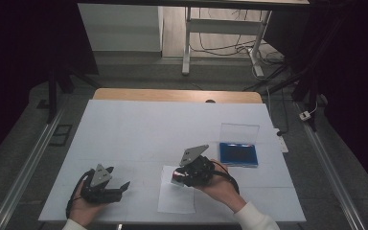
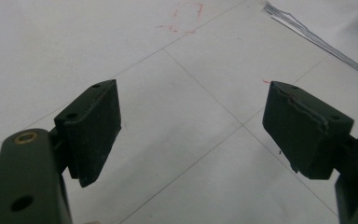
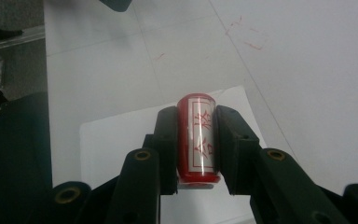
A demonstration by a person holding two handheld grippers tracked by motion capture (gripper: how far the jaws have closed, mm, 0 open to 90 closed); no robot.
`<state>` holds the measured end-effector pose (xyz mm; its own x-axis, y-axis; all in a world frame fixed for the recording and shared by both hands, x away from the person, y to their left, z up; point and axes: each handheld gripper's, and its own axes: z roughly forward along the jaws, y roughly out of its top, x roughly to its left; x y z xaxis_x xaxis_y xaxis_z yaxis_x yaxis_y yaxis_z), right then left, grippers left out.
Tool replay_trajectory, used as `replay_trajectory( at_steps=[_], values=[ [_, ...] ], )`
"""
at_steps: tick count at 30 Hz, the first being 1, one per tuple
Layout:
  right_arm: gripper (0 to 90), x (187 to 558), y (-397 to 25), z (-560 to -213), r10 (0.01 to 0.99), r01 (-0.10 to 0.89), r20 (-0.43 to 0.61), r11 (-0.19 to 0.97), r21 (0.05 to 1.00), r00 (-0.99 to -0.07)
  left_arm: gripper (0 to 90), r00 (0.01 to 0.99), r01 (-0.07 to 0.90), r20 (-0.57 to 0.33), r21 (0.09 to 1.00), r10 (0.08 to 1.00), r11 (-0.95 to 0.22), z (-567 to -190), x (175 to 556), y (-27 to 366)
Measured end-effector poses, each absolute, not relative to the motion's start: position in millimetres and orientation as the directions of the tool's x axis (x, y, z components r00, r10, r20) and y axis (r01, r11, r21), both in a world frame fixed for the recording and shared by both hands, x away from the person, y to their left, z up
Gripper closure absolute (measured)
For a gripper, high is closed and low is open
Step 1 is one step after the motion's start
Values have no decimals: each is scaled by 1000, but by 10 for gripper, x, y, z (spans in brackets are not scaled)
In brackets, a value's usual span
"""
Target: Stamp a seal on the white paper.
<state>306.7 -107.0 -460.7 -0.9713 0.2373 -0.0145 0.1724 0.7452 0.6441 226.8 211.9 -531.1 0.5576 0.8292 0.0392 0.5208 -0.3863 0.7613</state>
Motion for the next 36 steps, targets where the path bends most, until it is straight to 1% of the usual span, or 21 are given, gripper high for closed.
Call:
replay_trajectory(
  at_steps=[18, 36],
  values=[
    [701, 3084, -987, -4771, 227, 168, -27, 790, 589, -974, 193, 558, 522, 39, 759, 829, -388, -5314, 2265, 2121],
    [701, 3097, -958, -4868, 231, 171, -31, 798, 577, -972, 193, 562, 523, 39, 758, 826, -391, -5315, 2263, 2123]
  ],
)
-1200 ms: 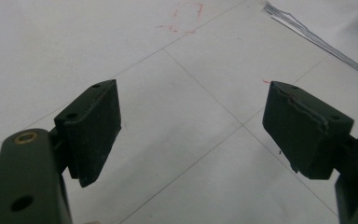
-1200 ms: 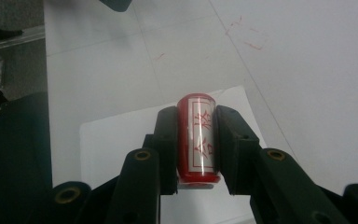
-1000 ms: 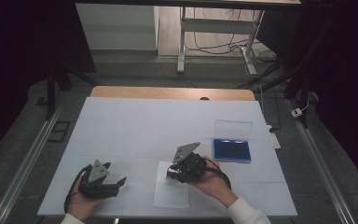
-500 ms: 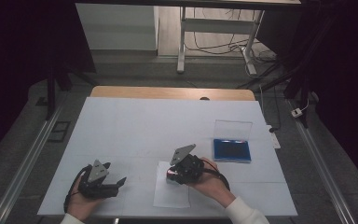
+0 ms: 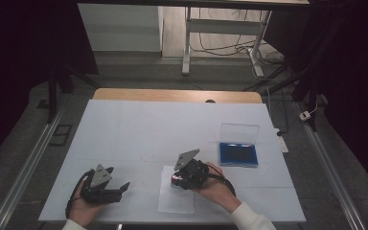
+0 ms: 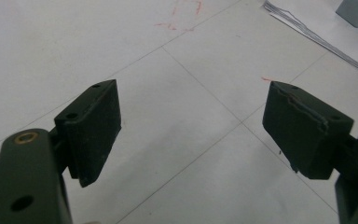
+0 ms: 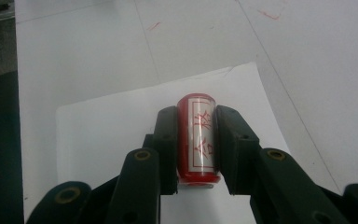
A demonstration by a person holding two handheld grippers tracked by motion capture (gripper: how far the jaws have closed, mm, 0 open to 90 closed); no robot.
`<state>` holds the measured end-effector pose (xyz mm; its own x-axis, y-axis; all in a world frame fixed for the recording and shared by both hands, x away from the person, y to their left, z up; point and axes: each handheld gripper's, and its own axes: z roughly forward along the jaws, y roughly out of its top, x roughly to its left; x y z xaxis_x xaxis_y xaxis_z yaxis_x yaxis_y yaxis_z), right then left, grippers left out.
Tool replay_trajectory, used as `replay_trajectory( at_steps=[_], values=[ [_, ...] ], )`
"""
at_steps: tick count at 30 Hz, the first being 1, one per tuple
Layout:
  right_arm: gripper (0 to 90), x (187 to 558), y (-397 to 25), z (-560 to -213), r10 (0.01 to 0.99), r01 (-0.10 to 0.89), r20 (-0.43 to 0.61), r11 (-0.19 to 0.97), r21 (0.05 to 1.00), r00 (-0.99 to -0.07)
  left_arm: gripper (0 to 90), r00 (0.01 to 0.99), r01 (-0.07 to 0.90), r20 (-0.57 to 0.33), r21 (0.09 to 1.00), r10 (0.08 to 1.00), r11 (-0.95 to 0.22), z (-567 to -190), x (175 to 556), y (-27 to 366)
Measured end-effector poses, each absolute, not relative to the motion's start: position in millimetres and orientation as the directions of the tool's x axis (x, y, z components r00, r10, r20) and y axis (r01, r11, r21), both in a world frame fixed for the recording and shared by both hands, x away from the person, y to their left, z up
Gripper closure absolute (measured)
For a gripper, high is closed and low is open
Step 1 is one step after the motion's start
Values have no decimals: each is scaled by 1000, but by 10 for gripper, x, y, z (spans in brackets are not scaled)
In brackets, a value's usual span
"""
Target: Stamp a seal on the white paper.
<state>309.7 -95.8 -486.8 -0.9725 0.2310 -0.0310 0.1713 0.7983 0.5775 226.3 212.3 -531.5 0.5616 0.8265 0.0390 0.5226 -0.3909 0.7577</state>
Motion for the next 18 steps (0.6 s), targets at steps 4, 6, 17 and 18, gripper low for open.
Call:
replay_trajectory(
  at_steps=[4, 6, 17, 18],
  values=[
    [701, 3101, -961, -4873, 231, 175, -24, 799, 575, -973, 193, 562, 526, 38, 755, 827, -392, -5320, 2267, 2123],
    [701, 3107, -966, -4874, 230, 175, -23, 799, 575, -973, 193, 563, 525, 39, 755, 825, -394, -5319, 2266, 2122],
    [701, 3104, -962, -4876, 231, 178, -21, 802, 570, -973, 193, 565, 525, 43, 751, 824, -399, -5322, 2264, 2117],
    [701, 3106, -960, -4876, 228, 173, -27, 804, 569, -973, 193, 565, 526, 43, 751, 824, -400, -5322, 2264, 2116]
  ],
)
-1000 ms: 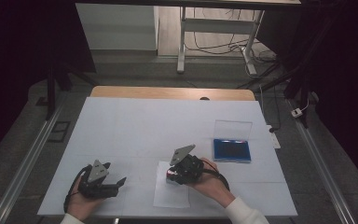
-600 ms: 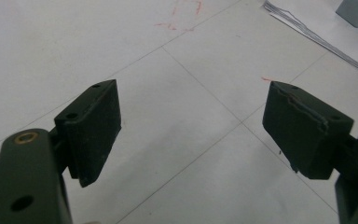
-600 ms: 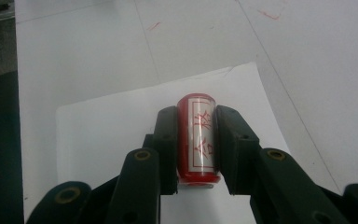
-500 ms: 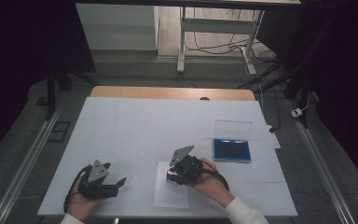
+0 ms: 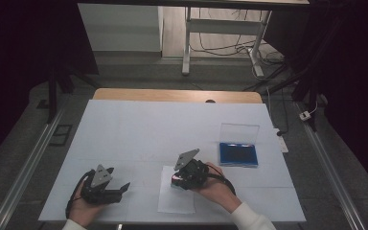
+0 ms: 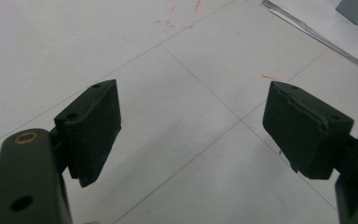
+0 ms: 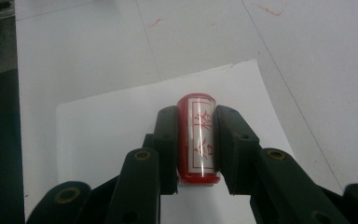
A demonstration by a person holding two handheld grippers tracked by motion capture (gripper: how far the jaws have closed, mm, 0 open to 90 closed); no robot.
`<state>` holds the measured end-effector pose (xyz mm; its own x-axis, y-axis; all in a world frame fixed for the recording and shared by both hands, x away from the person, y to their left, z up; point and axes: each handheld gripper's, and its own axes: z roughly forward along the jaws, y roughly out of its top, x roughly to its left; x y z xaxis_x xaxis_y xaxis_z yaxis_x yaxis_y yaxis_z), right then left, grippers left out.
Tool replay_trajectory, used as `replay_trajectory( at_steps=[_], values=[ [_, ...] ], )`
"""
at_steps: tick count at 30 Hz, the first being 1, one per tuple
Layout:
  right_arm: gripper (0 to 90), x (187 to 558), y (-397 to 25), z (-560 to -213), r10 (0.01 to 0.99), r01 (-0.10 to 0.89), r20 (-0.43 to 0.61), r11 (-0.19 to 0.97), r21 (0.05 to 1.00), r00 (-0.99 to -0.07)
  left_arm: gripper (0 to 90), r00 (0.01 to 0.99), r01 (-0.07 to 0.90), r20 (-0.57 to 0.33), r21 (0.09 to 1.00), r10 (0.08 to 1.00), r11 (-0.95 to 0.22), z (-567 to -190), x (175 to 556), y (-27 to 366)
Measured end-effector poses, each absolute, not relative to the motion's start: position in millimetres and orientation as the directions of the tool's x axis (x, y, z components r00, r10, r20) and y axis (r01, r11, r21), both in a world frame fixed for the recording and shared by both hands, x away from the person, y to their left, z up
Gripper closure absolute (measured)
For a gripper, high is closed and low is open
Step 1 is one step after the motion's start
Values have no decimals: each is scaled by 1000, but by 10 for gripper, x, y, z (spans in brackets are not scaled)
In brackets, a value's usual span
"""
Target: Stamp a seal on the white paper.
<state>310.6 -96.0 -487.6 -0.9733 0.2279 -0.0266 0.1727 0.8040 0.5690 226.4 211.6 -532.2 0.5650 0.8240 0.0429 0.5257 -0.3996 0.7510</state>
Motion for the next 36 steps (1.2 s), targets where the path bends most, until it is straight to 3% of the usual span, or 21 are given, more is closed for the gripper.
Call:
replay_trajectory(
  at_steps=[20, 36],
  values=[
    [705, 3116, -880, -4854, 219, 170, -41, 849, 500, -975, 193, 564, 530, 48, 744, 824, -407, -5334, 2264, 2102],
    [709, 3113, -868, -4882, 222, 172, -40, 849, 500, -974, 192, 560, 532, 49, 744, 827, -405, -5334, 2258, 2094]
  ],
)
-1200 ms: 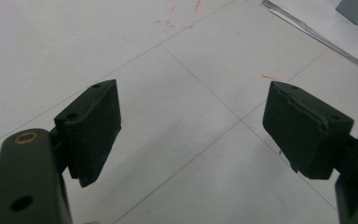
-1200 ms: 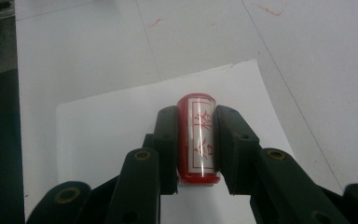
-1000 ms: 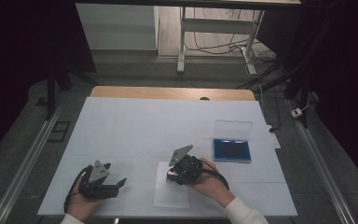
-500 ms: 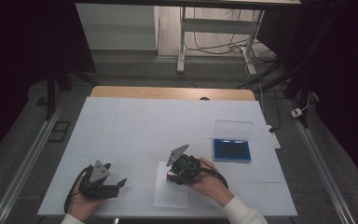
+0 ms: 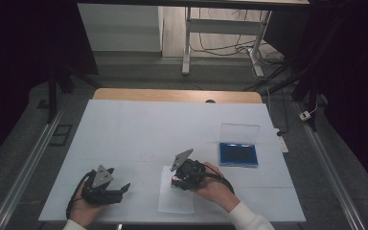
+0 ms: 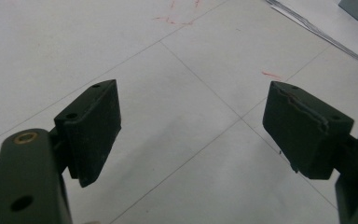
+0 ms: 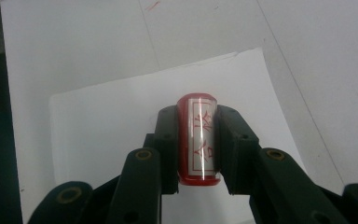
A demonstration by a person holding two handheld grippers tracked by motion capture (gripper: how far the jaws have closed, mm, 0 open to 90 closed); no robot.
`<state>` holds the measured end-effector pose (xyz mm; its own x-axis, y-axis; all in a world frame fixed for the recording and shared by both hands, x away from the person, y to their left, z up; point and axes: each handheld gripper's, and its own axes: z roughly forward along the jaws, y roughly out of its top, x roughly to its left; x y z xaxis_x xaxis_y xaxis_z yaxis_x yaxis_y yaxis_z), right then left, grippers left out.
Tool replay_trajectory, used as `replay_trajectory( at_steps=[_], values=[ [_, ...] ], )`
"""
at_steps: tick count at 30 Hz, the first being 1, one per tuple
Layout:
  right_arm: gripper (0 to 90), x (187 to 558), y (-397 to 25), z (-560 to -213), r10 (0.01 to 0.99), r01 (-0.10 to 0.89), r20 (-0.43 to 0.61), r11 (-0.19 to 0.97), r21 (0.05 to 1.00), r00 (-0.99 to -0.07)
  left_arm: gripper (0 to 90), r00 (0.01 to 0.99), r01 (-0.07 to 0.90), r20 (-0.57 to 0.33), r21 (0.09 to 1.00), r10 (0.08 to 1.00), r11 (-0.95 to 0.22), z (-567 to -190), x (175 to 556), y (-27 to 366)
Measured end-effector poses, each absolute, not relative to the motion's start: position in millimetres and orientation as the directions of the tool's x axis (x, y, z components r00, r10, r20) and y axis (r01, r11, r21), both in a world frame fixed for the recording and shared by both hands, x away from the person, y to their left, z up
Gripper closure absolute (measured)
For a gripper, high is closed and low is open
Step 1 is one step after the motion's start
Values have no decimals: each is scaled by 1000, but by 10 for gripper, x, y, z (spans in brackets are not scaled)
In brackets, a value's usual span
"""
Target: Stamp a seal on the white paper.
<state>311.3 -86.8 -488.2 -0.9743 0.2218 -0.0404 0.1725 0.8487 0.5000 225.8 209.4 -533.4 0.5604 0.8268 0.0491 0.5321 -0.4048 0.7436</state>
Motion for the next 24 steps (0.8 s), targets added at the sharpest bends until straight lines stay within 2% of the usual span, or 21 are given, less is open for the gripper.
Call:
replay_trajectory(
  at_steps=[24],
  values=[
    [710, 3101, -874, -4889, 224, 168, -53, 851, 497, -973, 193, 554, 528, 58, 747, 830, -405, -5326, 2252, 2077]
  ],
)
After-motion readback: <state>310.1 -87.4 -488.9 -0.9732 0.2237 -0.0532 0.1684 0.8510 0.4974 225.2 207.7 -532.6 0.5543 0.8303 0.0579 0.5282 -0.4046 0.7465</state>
